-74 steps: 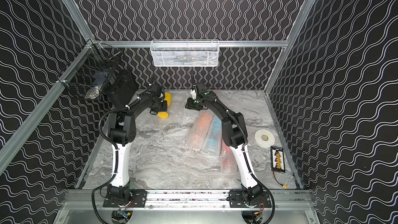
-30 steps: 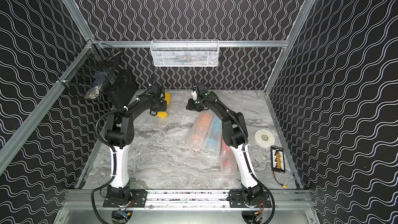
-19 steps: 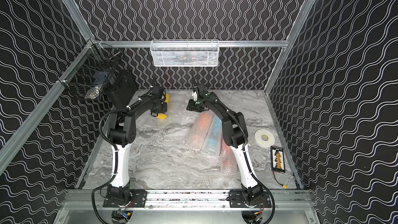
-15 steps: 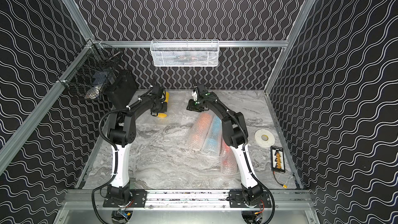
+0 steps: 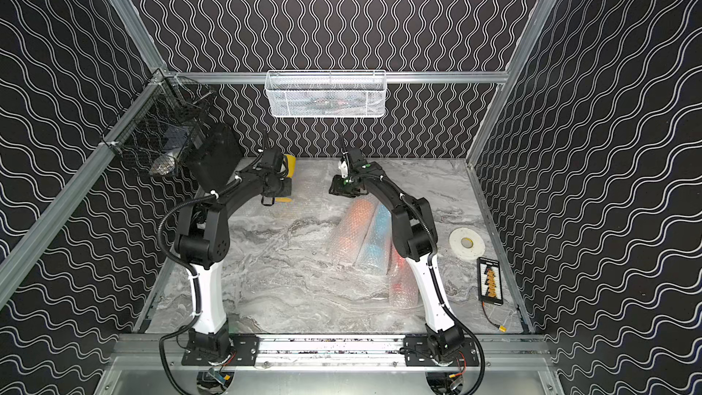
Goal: Unpack wine glasses from bubble wrap
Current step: Pick up the wine glass from the bubble wrap.
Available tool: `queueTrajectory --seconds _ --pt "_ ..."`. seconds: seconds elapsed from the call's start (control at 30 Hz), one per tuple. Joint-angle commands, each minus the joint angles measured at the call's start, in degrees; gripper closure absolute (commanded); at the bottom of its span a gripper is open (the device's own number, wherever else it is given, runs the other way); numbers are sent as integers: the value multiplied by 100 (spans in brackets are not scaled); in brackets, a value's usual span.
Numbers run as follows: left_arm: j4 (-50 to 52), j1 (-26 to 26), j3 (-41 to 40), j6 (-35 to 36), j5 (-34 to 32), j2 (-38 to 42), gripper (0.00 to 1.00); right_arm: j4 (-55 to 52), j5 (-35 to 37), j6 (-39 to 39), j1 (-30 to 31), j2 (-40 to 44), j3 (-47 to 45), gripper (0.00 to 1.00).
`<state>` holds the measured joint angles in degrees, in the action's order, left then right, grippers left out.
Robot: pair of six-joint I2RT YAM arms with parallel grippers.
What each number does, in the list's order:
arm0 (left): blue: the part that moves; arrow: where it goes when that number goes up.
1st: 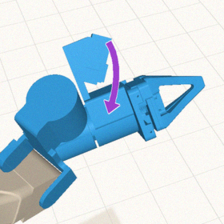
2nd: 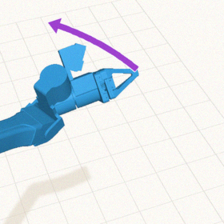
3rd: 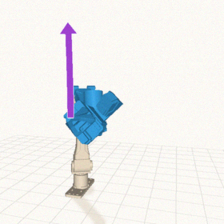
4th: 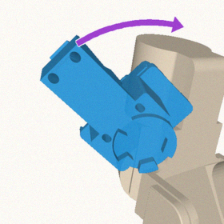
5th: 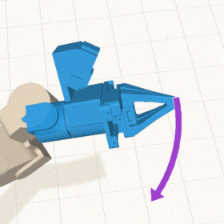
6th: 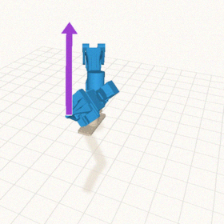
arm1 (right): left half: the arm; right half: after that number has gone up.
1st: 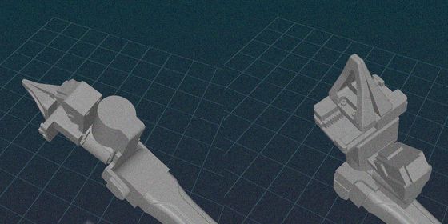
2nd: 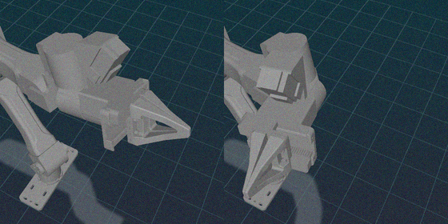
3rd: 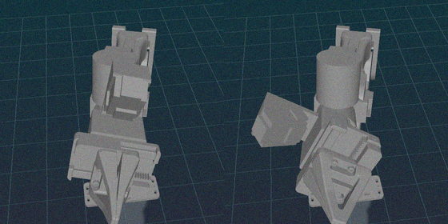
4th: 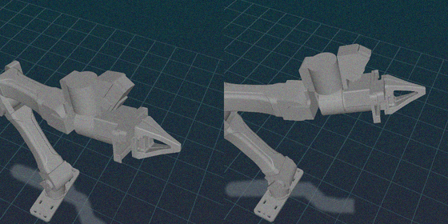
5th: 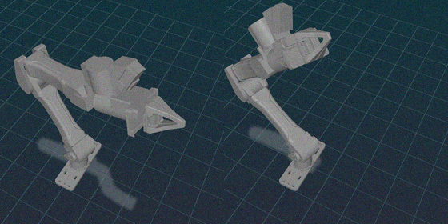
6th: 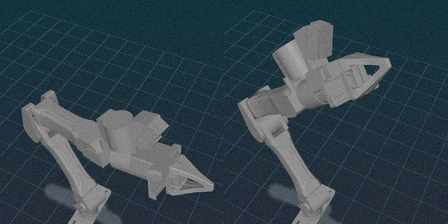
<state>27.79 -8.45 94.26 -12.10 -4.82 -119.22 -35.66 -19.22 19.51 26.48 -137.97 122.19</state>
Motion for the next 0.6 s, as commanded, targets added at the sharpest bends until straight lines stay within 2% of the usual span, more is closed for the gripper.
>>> queueTrajectory --seconds 0.0,0.33,0.57 --pt "-661 -29 -446 -153 65 420 87 3 -107 -17 -3 140 33 54" --pt "-2980 -257 -2793 -671 729 1614 94 -616 -604 -135 -9 556 166 54" --pt "-4497 -534 -3853 -632 955 1974 100 -1177 -1018 -183 -176 944 103 53"
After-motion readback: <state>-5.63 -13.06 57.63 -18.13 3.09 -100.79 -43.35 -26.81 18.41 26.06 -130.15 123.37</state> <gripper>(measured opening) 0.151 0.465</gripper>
